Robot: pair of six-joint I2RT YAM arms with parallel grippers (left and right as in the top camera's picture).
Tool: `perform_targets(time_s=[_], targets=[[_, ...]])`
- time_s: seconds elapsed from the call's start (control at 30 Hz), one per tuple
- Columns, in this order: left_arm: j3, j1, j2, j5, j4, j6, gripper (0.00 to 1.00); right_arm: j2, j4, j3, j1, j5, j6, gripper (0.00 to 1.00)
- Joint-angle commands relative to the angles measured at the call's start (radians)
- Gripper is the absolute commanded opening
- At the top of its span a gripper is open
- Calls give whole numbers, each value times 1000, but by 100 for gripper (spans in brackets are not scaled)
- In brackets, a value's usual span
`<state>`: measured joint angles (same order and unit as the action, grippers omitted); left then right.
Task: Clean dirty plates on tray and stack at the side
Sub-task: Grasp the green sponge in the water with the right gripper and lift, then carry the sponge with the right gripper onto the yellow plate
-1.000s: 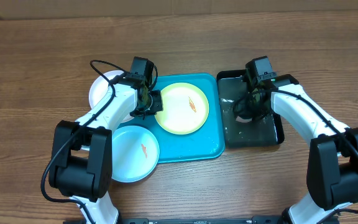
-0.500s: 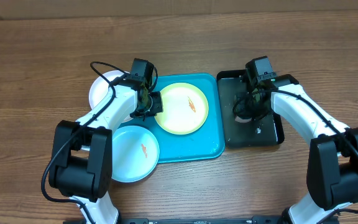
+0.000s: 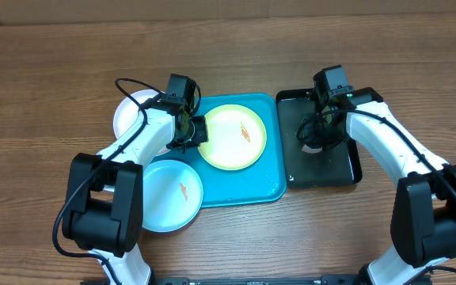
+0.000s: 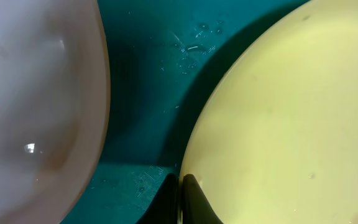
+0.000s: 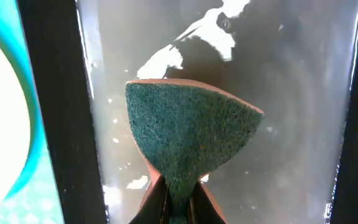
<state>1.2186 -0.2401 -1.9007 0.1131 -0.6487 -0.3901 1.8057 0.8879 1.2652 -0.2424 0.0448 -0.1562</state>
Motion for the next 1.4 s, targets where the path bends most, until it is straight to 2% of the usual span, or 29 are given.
perform_targets(time_s=[0.0,0.3,0.67,0.83,1.17,1.37], targets=[[-16,4,-11,7,8,5,4,-5,0,13,2,-7,8,4],[-28,4,-11,10,23,5,4,-5,-8,18,2,-10,8,4],[-28,4,-11,23,23,4,4,-5,77,117,2,-10,7,4],[-27,4,-11,24,23,4,4,-5,60,90,2,-10,7,4],[-27,4,-11,45,25,4,4,-3,-89,-72,2,-10,7,4],[-27,4,-11,45,25,3,4,-10,37,108,7,1,7,4]])
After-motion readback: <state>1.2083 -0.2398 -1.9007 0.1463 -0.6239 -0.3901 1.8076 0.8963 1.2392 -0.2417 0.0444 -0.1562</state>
